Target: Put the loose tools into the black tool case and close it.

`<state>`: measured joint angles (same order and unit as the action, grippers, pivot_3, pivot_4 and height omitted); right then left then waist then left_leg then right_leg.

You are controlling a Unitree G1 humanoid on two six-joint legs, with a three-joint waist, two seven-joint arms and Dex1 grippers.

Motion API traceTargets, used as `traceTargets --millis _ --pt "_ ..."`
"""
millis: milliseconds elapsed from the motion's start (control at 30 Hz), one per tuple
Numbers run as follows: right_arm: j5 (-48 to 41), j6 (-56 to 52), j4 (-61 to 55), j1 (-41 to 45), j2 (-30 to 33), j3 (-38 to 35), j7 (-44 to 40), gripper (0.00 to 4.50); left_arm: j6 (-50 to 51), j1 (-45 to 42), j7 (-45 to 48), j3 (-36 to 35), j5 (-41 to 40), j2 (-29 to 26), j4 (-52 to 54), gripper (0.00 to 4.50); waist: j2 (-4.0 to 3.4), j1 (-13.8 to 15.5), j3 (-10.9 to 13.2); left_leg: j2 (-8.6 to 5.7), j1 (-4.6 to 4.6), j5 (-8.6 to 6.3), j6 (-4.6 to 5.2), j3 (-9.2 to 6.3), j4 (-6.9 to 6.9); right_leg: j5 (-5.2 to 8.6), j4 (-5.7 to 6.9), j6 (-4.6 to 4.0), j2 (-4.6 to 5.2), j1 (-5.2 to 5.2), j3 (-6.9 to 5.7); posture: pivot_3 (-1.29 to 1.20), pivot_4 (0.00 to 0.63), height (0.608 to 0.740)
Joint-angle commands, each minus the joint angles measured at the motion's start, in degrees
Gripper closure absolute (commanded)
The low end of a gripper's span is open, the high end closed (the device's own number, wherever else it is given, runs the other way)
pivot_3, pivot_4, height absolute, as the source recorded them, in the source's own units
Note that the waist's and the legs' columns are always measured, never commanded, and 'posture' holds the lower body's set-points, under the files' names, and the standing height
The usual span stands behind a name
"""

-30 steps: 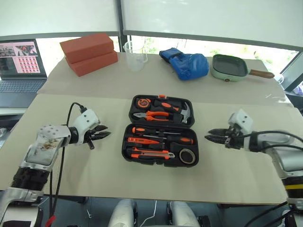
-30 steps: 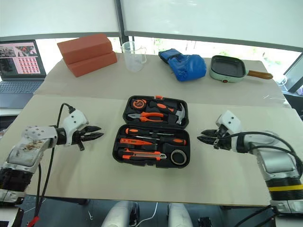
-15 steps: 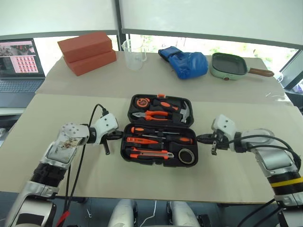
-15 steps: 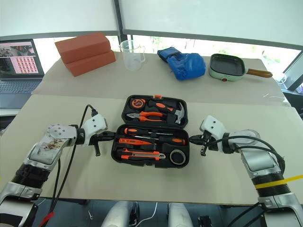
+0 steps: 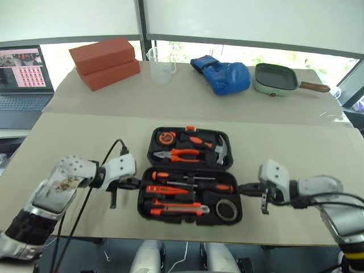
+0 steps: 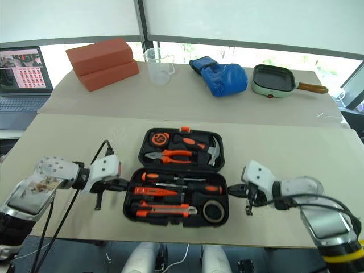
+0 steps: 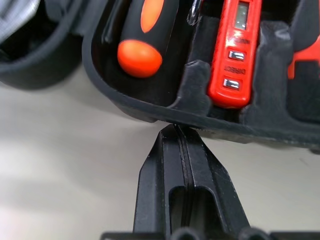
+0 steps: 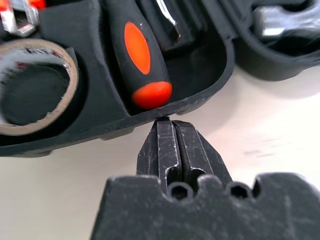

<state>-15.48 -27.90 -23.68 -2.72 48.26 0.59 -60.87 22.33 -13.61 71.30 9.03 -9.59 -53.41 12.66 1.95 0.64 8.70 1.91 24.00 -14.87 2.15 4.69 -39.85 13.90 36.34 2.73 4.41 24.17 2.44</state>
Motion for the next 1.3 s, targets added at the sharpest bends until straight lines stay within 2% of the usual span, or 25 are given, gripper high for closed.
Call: traceTargets --millis 33,300,367,467,533,600,733,800,933,1133,1167,1267,1300 --pt "-1.62 1.07 -4.62 -2.43 0.11 -1.37 0.75 4.46 -1.15 1.41 -0.91 -0.65 -0.52 0.1 2.72 4.5 0.0 0.0 0.0 0.0 -0.03 0.0 0.0 0.01 -0.01 0.0 0.02 0.01 0.02 -0.02 0.01 0.0 0.15 0.738" --pt "-0.5 3.11 1.35 -4.98 3.71 -6.92 1.3 4.46 5.2 4.72 -3.77 -6.56 -4.82 -0.41 2.75 4.5 0.0 -0.02 0.0 0.0 -0.17 0.0 0.0 0.02 -0.03 0.0 0.07 0.01 0.01 -0.11 0.03 0.0 0.15 0.738" --pt "-1.51 2.27 4.15 -3.34 4.8 -8.85 0.82 4.5 9.76 2.82 -5.04 -9.68 -7.45 -0.05 -0.16 3.97 0.01 -0.04 0.0 -0.01 -0.18 0.01 0.0 0.02 -0.03 0.0 0.13 0.0 0.01 -0.1 0.03 0.0 0.15 0.738" --pt "-4.05 -1.24 6.85 0.22 4.77 -10.15 1.28 3.71 14.81 -1.6 -7.33 -11.81 -9.65 0.98 -4.76 2.92 0.02 -0.04 0.01 -0.01 -0.21 0.03 -0.03 0.01 -0.11 0.03 0.35 -0.04 -0.02 -0.05 0.03 0.0 0.15 0.738" --pt "-6.61 -6.39 9.82 6.38 3.69 -9.99 2.34 3.03 22.8 -9.43 -11.23 -13.27 -12.07 4.29 -11.38 2.26 0.01 0.01 0.01 -0.01 -0.25 0.05 -0.06 -0.01 -0.12 0.03 0.41 -0.05 -0.02 -0.09 0.03 0.0 0.15 0.738" --pt "-8.09 -10.48 12.5 11.93 2.45 -8.94 3.31 2.32 28.62 -15.06 -12.88 -12.93 -13.3 6.45 -15.94 1.48 0.08 0.06 0.06 -0.06 -0.34 0.07 -0.08 0.0 -0.27 0.03 0.48 -0.04 -0.02 -0.2 0.0 0.0 0.15 0.738" --pt "-8.96 -16.88 17.8 21.33 -1.07 -6.49 6.63 0.96 33.98 -23.18 -15.56 -10.49 -12.75 10.26 -22.95 0.04 0.12 -0.18 0.04 -0.06 -0.23 0.11 -0.05 -0.08 -0.3 -0.03 0.51 -0.02 -0.05 -0.13 0.02 0.0 0.15 0.738" --pt "-8.13 -19.52 21.42 26.37 -3.54 -5.18 9.56 0.36 34.21 -27.24 -17.93 -9.88 -11.83 13.18 -27.12 0.0 0.12 -0.21 0.04 -0.07 -0.16 0.11 -0.05 -0.07 -0.28 -0.03 0.52 -0.03 -0.04 -0.05 0.02 0.0 0.15 0.738" --pt "-8.07 -26.25 27.45 34.7 -8.76 -3.3 14.7 0.36 31.8 -32.06 -21.03 -8.13 -9.44 17.71 -33.23 0.0 0.12 -0.3 0.04 -0.1 -0.08 0.14 -0.09 -0.03 -0.29 -0.04 0.55 -0.04 -0.02 0.02 0.02 0.0 0.15 0.738" --pt "-8.46 -30.81 33.3 40.44 -12.86 -3.86 18.41 0.36 30.57 -34.84 -22.16 -7.59 -8.37 20.85 -38.57 0.0 0.12 -0.73 0.04 -0.09 0.08 0.16 -0.13 -0.06 -0.23 -0.05 0.72 -0.04 -0.02 0.14 -0.01 0.0 0.15 0.738" --pt "-8.36 -31.33 33.55 40.94 -13.19 -3.73 18.92 0.59 30.2 -35.05 -22.59 -7.49 -7.93 21.31 -39.47 0.0 0.12 -0.72 0.04 -0.09 0.1 0.16 -0.13 -0.06 -0.23 -0.05 0.74 -0.04 -0.02 0.14 -0.01 0.0 0.15 0.738" --pt "-8.21 -32.31 32.87 41.42 -13.82 -3.08 19.88 1.39 29.04 -35.41 -23.56 -7.63 -7.25 22.34 -41.49 0.77 0.12 -0.58 0.04 -0.12 0.16 0.15 -0.13 -0.06 -0.24 -0.06 0.73 -0.01 0.01 0.14 -0.06 0.0 0.15 0.738" --pt "-8.18 -32.52 32.23 41.18 -13.87 -2.6 19.9 1.7 28.7 -35.24 -23.5 -7.45 -7.14 22.5 -41.47 1.17 0.12 -0.57 0.04 -0.12 0.16 0.15 -0.12 -0.06 -0.24 -0.06 0.73 -0.01 0.02 0.14 -0.06 0.0 0.15 0.738"
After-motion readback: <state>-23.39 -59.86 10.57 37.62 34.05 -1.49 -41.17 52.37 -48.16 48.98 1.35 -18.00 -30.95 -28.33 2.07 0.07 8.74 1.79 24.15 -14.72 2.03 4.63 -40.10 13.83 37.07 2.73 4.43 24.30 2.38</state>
